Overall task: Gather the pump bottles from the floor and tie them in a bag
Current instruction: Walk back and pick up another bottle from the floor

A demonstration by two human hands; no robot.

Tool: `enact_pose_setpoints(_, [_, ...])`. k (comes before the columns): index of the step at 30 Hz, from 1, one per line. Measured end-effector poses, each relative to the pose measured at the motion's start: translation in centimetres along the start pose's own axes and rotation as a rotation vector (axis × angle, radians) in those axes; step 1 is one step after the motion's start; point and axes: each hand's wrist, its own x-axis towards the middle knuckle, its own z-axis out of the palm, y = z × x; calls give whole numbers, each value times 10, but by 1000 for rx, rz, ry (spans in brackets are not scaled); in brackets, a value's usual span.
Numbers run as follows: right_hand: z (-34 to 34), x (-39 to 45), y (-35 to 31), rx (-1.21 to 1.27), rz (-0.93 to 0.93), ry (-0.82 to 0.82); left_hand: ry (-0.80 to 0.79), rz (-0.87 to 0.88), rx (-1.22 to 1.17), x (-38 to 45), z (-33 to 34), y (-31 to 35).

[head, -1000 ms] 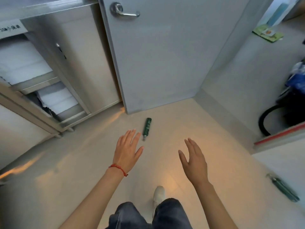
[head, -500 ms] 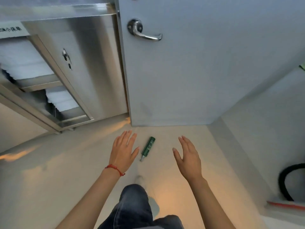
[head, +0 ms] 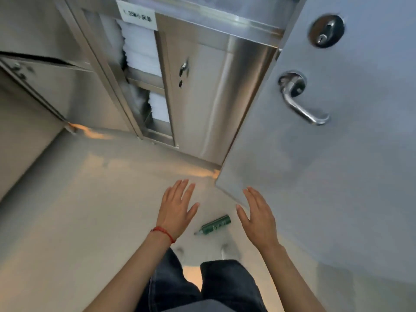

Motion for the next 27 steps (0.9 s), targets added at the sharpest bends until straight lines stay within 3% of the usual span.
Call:
enact_pose_setpoints(7, [-21,70,35,-75,-413,-269,169,-465,-58,-32,32,40])
enact_pose_setpoints(12, [-11,86,38,-76,-586,-383,213,-688,-74,-66,53,66])
enact_pose_setpoints(19, [37,80,42,-107,-709,-496,230,-838,-114,-100,91,71])
enact_pose_setpoints(27, [161,95,90,-129,-706,-609,177,-879,-103,-115,198,36])
